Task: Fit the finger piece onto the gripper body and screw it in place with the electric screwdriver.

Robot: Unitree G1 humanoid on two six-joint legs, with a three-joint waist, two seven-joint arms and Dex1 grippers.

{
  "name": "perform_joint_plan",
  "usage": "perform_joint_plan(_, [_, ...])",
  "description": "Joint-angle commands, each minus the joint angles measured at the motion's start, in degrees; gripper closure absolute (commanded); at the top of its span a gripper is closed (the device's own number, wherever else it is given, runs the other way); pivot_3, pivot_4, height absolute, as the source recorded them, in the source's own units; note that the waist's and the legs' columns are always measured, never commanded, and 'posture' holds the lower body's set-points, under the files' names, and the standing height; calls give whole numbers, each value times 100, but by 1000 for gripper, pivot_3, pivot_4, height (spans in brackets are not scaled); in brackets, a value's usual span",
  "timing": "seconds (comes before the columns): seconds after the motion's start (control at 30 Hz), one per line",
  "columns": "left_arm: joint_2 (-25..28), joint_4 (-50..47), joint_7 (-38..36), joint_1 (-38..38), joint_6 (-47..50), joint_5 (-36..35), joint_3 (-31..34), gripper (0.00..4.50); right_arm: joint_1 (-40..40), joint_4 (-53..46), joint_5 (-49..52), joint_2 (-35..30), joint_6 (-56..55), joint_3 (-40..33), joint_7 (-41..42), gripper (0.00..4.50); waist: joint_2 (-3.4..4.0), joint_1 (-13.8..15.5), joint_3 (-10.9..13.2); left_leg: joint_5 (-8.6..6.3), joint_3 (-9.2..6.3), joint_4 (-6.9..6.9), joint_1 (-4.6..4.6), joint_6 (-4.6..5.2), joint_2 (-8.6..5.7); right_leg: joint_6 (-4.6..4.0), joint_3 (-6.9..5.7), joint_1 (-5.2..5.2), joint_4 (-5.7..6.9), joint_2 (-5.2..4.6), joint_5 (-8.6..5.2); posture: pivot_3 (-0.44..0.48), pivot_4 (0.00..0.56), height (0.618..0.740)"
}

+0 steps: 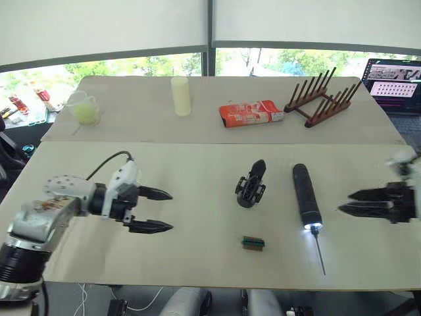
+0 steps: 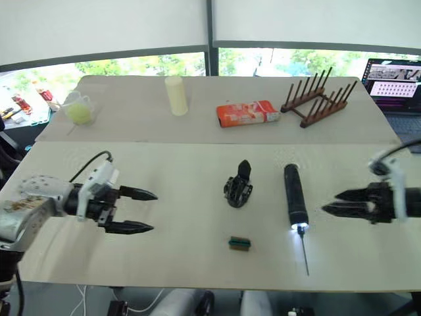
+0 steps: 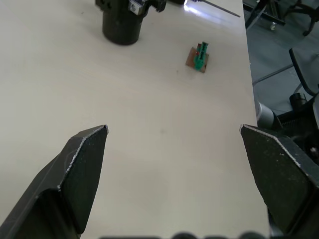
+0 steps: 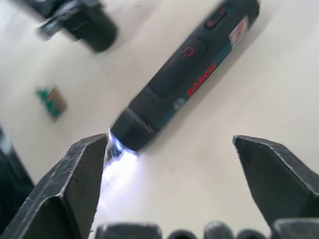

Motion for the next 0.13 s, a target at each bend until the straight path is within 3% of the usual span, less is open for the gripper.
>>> perform_joint_plan(0.03, [326, 465, -156, -69, -135, -3, 501, 0, 761, 435, -494, -164, -1217, -1067, 749, 38, 0, -10, 1, 1, 1, 0, 2, -4, 0, 0, 1, 2, 0, 0, 0, 0, 150, 740])
perform_joint_plan(0.13, [460, 636, -188, -76, -210, -3, 698, 0, 1520, 579, -785, -71, -1814, -1580, 896, 38, -12, 3, 5, 2, -3, -5, 6, -13, 8, -3, 0, 6, 1, 3, -1, 0, 150, 740])
